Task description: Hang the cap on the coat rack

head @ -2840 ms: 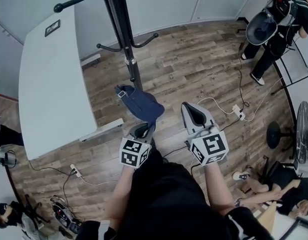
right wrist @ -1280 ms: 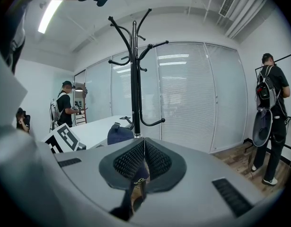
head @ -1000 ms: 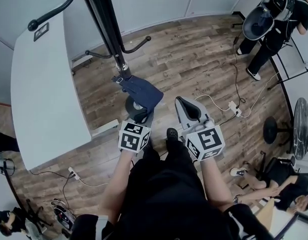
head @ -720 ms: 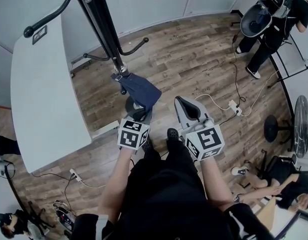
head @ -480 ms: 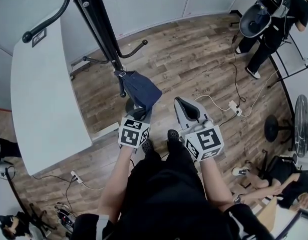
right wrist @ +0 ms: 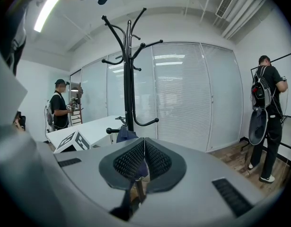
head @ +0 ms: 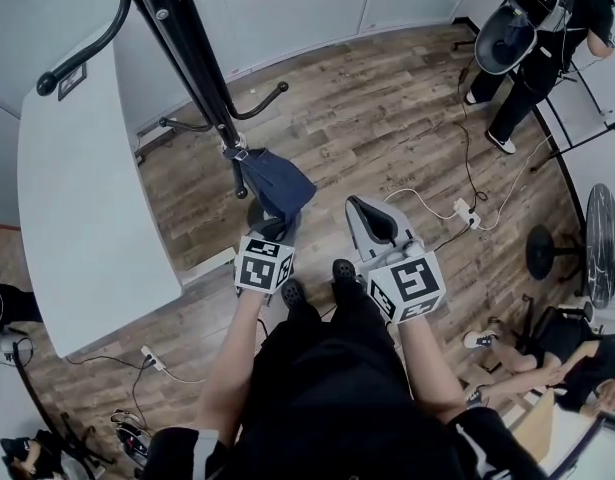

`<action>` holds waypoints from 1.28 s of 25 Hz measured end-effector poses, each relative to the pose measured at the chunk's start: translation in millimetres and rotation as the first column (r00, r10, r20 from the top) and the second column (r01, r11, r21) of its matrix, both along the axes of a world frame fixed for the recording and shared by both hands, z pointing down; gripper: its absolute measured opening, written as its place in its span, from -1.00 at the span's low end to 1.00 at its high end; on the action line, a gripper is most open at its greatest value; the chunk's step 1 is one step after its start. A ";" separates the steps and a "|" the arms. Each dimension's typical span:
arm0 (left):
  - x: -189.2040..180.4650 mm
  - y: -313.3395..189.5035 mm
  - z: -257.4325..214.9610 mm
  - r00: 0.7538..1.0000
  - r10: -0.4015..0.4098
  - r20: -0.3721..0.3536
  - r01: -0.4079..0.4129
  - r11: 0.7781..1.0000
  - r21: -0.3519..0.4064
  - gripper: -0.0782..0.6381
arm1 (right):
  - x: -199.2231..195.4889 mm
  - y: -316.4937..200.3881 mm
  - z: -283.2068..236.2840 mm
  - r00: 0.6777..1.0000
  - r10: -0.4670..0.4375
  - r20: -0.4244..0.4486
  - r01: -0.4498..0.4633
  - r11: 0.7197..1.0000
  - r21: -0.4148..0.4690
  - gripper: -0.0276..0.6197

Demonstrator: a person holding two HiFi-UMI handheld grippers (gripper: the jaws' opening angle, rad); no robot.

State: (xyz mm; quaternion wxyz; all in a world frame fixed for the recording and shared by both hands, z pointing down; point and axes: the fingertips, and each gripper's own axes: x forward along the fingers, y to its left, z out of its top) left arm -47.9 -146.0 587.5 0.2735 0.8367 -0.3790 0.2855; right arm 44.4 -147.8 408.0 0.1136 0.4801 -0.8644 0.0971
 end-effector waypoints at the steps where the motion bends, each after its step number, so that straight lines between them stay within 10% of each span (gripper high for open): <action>1: -1.0 0.4 2.5 1.000 0.000 0.004 0.000 1.000 -0.002 -0.69 | 0.0 0.8 -0.3 1.000 0.000 -0.001 0.000 1.000 0.000 -0.82; 32: -46.8 -18.3 61.9 0.990 -0.039 0.138 0.041 0.999 -0.013 -0.53 | -9.3 4.0 5.7 0.999 -0.008 -0.038 0.007 1.000 -0.030 -0.82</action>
